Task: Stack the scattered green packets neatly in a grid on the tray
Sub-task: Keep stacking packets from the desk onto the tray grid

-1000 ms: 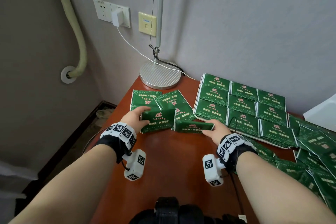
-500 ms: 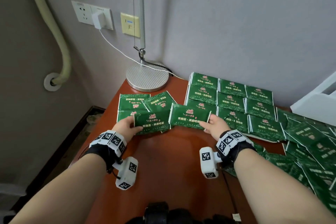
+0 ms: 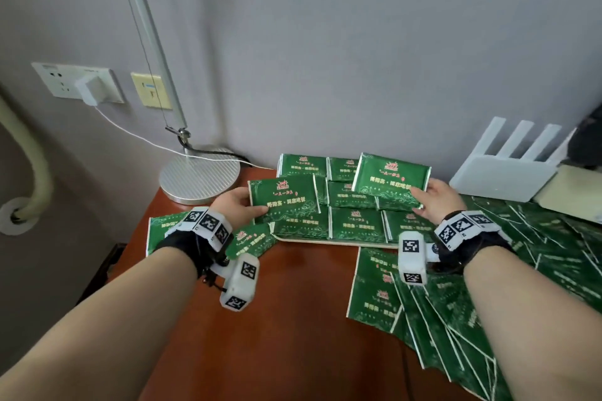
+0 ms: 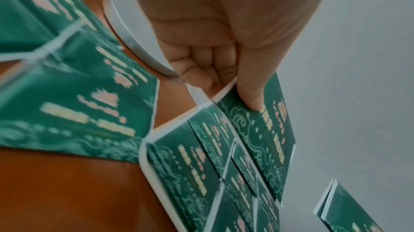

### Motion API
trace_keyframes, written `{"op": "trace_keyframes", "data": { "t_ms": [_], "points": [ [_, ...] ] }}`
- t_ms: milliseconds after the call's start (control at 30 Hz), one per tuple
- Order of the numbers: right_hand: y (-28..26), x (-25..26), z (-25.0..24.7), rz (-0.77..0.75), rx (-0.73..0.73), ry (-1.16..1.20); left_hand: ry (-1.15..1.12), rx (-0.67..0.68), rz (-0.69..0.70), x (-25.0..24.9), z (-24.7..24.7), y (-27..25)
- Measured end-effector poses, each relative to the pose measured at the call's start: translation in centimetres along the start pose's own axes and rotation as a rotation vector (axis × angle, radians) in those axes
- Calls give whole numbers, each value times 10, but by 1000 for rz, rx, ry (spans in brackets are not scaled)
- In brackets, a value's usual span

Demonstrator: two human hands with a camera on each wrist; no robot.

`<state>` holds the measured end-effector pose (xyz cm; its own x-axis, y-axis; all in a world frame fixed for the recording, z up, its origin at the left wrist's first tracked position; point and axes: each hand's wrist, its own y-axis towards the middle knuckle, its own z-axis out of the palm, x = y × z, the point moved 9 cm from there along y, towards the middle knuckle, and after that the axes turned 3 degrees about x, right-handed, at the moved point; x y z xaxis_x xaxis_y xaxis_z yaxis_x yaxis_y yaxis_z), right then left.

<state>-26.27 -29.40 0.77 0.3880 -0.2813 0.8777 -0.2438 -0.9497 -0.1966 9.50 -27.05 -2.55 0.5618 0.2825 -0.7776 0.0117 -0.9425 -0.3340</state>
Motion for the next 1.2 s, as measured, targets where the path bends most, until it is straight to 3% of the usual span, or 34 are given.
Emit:
{"op": "trace_keyframes", "data": {
  "t_ms": [300,500,667,933,1200],
  "points": [
    [62,-57,-73,145,-95,-44,119,176,-28,-71,81,77],
    [116,-92,-63,191,10,-301,227,233,-121,-77,123,123],
    [139,-104,-42,214,86,-348,245,240,-178,-65,133,148],
    [141,-109,-43,214,34,-405,227,240,-239,-62,134,153],
    [143,-122,-47,225,-56,-241,211,207,-254,-66,133,155]
  ]
}}
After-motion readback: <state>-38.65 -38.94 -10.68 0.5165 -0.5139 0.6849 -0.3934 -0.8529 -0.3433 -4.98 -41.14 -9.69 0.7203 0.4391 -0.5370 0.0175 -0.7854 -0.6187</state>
